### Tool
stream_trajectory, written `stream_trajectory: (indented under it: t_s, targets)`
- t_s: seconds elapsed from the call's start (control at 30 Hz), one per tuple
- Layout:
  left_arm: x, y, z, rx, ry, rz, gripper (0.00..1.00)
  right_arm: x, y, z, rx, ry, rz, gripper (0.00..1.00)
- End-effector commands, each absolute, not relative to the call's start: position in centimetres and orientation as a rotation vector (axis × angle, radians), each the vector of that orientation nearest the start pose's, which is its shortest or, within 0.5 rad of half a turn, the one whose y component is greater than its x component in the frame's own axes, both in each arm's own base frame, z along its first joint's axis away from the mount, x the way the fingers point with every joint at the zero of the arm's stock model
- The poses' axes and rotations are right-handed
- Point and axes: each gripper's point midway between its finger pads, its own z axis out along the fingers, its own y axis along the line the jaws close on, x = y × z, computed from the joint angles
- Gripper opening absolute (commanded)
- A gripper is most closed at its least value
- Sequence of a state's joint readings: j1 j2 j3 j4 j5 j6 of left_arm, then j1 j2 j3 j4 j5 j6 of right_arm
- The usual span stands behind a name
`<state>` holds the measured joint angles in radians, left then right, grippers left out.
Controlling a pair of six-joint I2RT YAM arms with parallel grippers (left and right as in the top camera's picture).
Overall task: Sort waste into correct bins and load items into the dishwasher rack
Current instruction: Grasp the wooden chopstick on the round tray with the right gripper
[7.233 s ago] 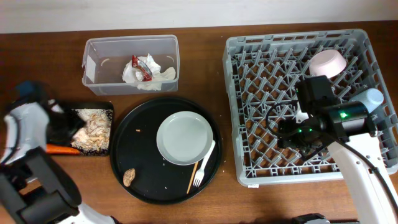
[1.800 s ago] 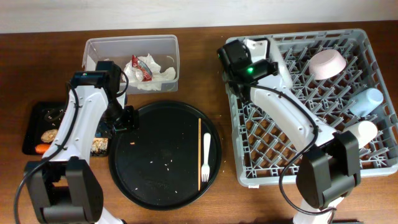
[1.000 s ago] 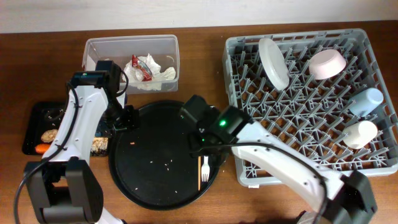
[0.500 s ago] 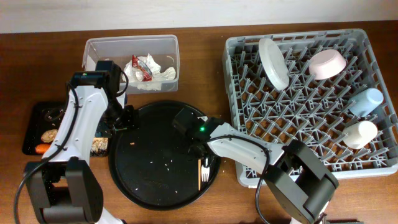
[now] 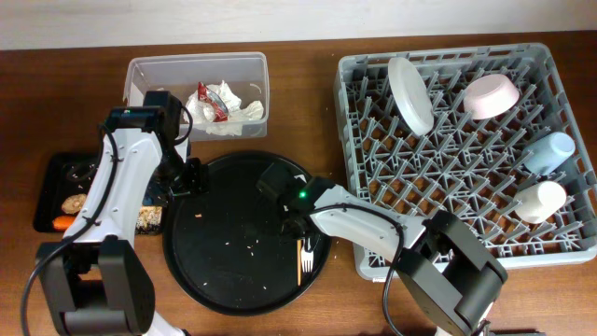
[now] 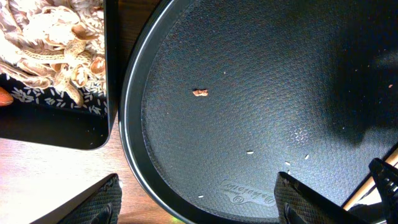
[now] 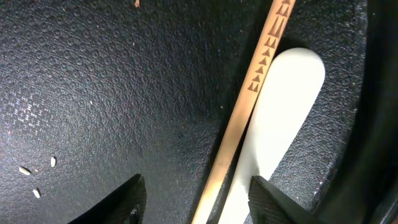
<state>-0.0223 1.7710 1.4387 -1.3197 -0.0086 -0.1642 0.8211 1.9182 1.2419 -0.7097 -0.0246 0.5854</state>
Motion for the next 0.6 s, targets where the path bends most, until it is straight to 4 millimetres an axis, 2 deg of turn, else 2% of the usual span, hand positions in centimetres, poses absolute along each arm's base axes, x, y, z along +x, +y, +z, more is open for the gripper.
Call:
stream_trajectory:
  t_s: [0.0,0.1,0.23,0.47,0.53,0.57]
  targets:
    - [30.5,-0.5,11.2,-0.223,3.182,0.031,0.79,26.8,29.9,3.0,-0.411,2.936,0.249,0.57]
    - [30.5,-0.5,11.2,-0.223,3.182,0.031,0.79,26.7,30.1,3.0,-0.415,2.942,0.260,0.56]
    - [30.5,-0.5,11.2,-0.223,3.183,0.031,0.79,25.5,29.1,1.0,-0.372,2.984,0.252,0.57]
    - [30.5,-0.5,11.2,-0.223,3.183,0.032,0.79,24.6,28.7,0.0,-0.377,3.008,0.263,0.57]
    - [30.5,-0.5,11.2,-0.223,3.183,0.031,0.79,25.0,28.1,-0.4,-0.334,2.993,0.215,0.56]
    - [30.5,-0.5,11.2,-0.223,3.184,0.031,0.79,25.6,27.9,-0.3,-0.327,2.966,0.190,0.51]
